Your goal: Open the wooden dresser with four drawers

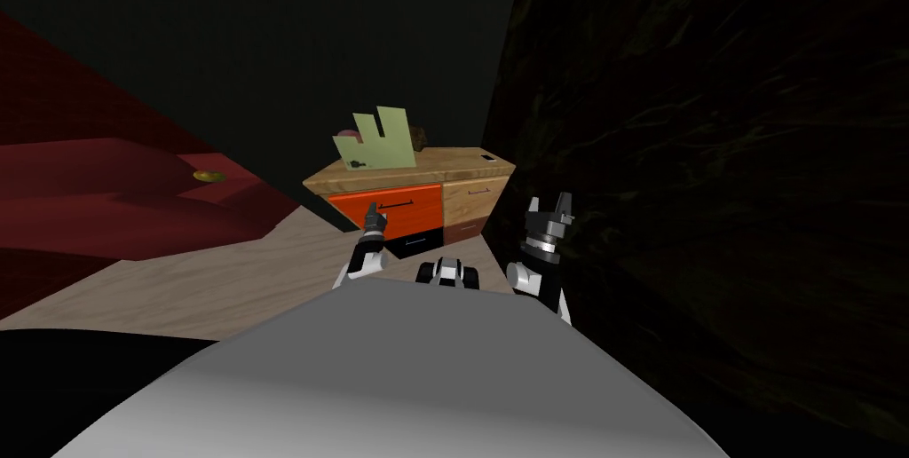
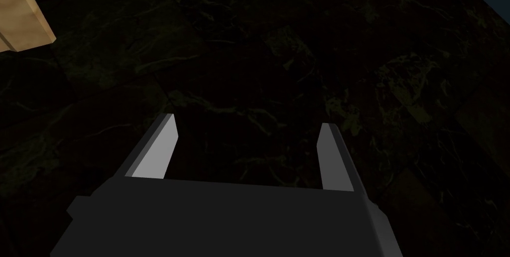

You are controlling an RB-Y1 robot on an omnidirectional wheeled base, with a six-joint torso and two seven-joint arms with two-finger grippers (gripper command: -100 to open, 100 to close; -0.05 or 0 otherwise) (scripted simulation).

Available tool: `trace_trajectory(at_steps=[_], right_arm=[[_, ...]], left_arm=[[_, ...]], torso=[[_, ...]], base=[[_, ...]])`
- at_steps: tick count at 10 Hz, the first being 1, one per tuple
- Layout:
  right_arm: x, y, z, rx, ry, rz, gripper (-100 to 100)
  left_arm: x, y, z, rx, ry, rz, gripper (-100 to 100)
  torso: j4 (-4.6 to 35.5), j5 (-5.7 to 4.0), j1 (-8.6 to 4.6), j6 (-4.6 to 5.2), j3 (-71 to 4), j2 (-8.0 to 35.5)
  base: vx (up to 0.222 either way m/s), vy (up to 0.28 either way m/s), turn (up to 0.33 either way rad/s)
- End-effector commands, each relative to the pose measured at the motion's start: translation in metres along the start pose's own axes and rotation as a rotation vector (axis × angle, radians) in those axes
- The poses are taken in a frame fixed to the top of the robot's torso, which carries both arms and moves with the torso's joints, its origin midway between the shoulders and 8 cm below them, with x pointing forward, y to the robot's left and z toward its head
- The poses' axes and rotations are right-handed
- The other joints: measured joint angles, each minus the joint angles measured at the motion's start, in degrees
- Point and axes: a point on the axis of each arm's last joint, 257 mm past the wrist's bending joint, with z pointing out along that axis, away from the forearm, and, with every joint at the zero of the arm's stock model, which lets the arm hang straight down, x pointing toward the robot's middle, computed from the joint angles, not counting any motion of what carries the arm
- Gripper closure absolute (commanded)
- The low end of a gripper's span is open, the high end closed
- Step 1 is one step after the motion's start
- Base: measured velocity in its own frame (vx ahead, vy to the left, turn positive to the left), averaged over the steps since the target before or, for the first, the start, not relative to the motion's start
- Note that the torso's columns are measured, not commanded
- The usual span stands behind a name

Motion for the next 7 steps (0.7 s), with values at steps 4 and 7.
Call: trace_trajectory(at_steps=[4, 7], right_arm=[[0.0, 0.0, 0.0, 0.0, 0.0, 0.0, 0], [0.0, 0.0, 0.0, 0.0, 0.0, 0.0, 0]], left_arm=[[0.013, 0.014, 0.024, 0.005, 0.032, -0.011, 100], [0.024, 0.002, 0.049, 0.055, 0.061, -0.015, 100]], torso=[[-0.14, 0.09, -0.12, 0.25, -0.06, -0.19], [-0.33, 0.24, -0.01, 0.23, -0.22, -0.41]], base=[[-0.081, -0.036, 0.034], [-0.068, -0.03, 0.044]])
